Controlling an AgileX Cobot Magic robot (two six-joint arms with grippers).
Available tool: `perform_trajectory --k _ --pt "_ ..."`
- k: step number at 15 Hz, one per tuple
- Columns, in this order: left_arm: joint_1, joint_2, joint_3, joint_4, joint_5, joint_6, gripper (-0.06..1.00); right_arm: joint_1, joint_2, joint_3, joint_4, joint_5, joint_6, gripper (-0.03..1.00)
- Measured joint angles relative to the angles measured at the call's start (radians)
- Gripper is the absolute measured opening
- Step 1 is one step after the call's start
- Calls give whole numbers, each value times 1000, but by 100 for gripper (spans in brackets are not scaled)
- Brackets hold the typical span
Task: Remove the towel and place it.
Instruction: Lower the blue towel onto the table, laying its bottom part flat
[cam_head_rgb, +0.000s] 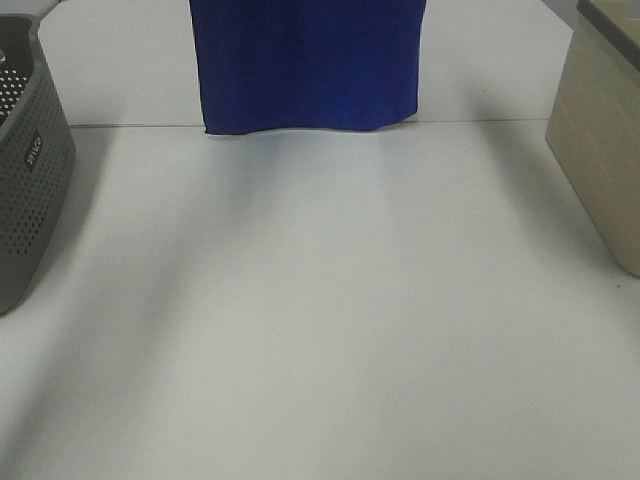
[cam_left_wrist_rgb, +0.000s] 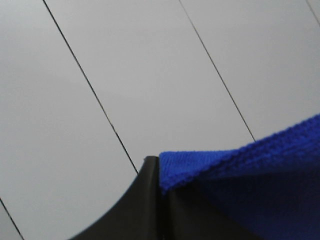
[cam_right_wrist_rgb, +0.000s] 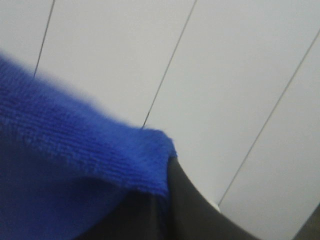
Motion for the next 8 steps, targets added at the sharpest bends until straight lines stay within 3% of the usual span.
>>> perform_trajectory --k 1,2,3,4,5,7,8 --pt "-8 -2 0 -12 49 1 0 0 -5 0 37 27 -24 1" --pt "-32 -12 0 -50 182 22 0 0 -19 0 160 100 -104 1" --pt "-90 -46 0 -199 516 151 0 0 -54 -2 429 307 -335 1" --pt "-109 -63 0 -282 671 222 0 0 -60 -5 532 426 -452 1" --pt "-116 -71 0 -317 750 249 0 0 -61 -5 586 480 -503 1" --pt "-127 -90 0 -389 1004 308 0 0 -61 -5 768 645 -637 1" --pt "-127 -91 0 -407 1068 323 0 0 -61 -5 831 723 -697 1"
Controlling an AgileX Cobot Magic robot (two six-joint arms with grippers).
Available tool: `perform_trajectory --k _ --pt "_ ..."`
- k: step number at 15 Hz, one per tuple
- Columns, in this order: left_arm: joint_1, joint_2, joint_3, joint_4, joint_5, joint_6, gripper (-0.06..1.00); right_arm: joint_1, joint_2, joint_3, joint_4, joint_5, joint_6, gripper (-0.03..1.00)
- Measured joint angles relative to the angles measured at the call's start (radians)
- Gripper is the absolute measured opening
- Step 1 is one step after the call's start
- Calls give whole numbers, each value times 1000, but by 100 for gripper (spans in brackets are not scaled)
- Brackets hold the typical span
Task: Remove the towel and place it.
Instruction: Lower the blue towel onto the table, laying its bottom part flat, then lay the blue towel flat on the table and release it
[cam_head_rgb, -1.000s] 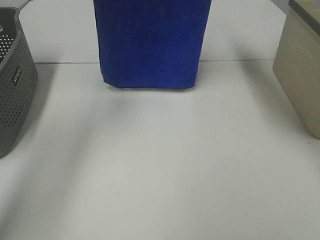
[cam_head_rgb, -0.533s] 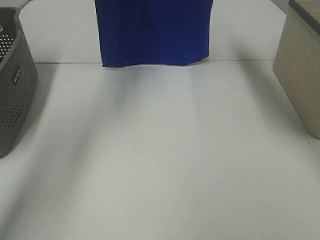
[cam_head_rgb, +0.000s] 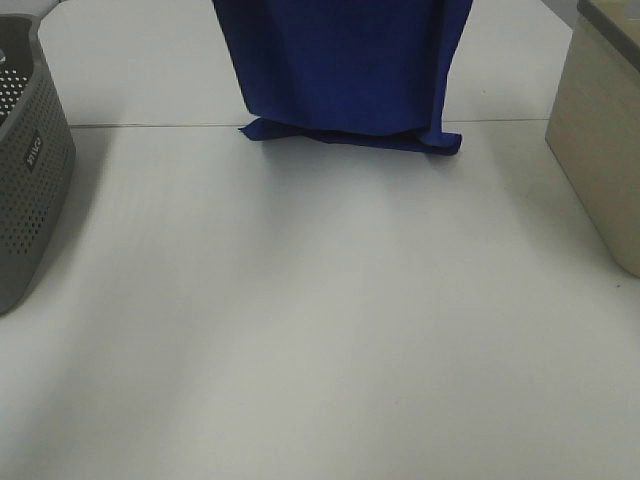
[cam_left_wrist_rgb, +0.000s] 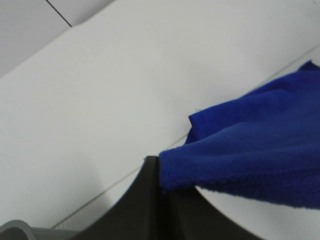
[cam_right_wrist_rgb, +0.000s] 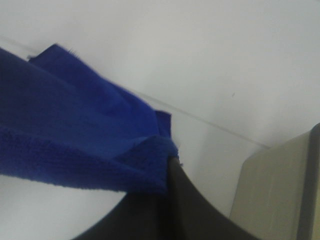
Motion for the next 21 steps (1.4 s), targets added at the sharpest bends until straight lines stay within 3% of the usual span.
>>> perform_trajectory --k 3,7,10,17,21 --pt "0 -14 11 -111 29 25 0 0 0 0 90 124 -92 1" --pt "0 -196 340 -166 30 1 0 -2 -64 93 218 128 -109 1" --pt "0 -369 615 -234 36 -3 0 -2 -167 283 230 128 -110 1" --pt "0 -731 1094 -412 34 -30 0 -2 -489 740 305 126 -110 1" --pt "-1 -891 1311 -494 32 -67 0 0 -616 921 345 124 -107 1"
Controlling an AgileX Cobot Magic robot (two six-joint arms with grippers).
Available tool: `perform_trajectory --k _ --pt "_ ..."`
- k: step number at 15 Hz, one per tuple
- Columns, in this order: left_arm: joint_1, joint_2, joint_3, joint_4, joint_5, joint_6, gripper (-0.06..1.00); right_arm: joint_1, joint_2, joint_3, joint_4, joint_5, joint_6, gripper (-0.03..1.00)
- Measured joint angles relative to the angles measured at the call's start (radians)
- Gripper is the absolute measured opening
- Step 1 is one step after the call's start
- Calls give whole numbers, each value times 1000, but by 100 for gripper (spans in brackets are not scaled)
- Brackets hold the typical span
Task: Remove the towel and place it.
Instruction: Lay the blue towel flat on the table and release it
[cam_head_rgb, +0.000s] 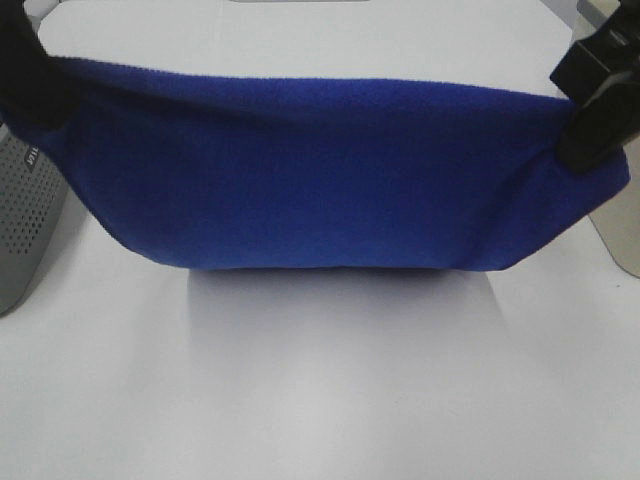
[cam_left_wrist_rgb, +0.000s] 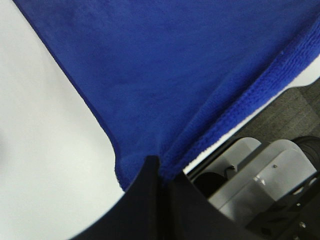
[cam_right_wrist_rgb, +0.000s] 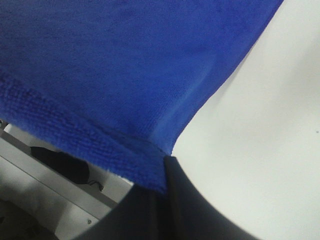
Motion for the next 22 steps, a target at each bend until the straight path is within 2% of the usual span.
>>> perform_trajectory --k 9,12,14,17,22 --pt "-3 -45 412 -205 -5 19 0 0 -119 361 149 -3 17 1" --pt "-89 -46 542 -233 -32 22 0 0 -121 480 217 -2 19 1" --pt "-144 -47 615 -244 -118 3 0 0 -121 541 230 -2 21 1" --pt "-154 41 654 -286 -158 6 0 0 -75 580 236 -2 48 1" --pt "-155 246 654 -331 -174 92 0 0 79 580 252 -4 53 1"
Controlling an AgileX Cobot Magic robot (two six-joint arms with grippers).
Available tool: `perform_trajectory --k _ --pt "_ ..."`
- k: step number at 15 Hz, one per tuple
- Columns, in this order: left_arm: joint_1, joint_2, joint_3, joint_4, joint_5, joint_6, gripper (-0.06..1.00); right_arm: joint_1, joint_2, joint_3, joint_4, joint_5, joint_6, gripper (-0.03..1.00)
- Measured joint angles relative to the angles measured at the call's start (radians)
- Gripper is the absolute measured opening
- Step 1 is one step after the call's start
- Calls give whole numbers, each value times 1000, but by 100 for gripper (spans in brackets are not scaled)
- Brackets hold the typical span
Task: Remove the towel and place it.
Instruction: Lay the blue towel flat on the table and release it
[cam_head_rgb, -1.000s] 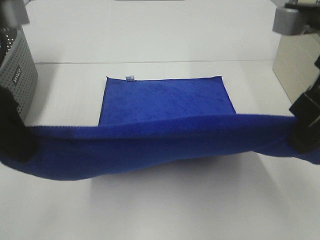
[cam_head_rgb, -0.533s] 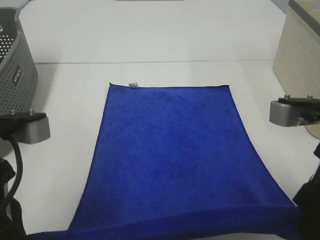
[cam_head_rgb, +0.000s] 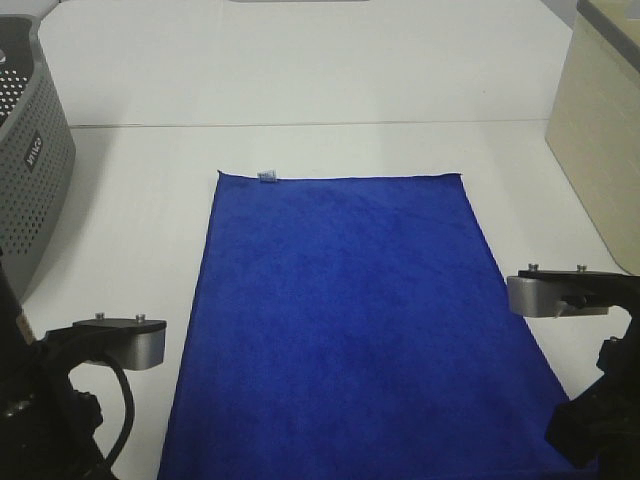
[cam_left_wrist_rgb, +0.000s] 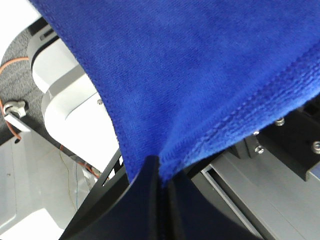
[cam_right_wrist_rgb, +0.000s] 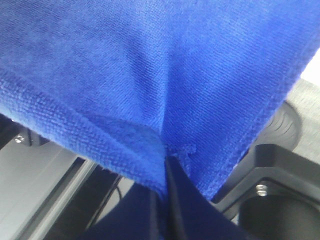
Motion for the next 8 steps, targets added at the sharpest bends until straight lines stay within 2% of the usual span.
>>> perform_trajectory --k 3,6,8 --pt "0 12 -1 -10 -19 5 0 0 17 0 40 -1 15 3" --pt "0 12 -13 -34 -19 6 0 0 17 0 59 -1 15 11" --pt "0 12 -16 -42 -18 6 6 0 17 0 65 -1 16 17"
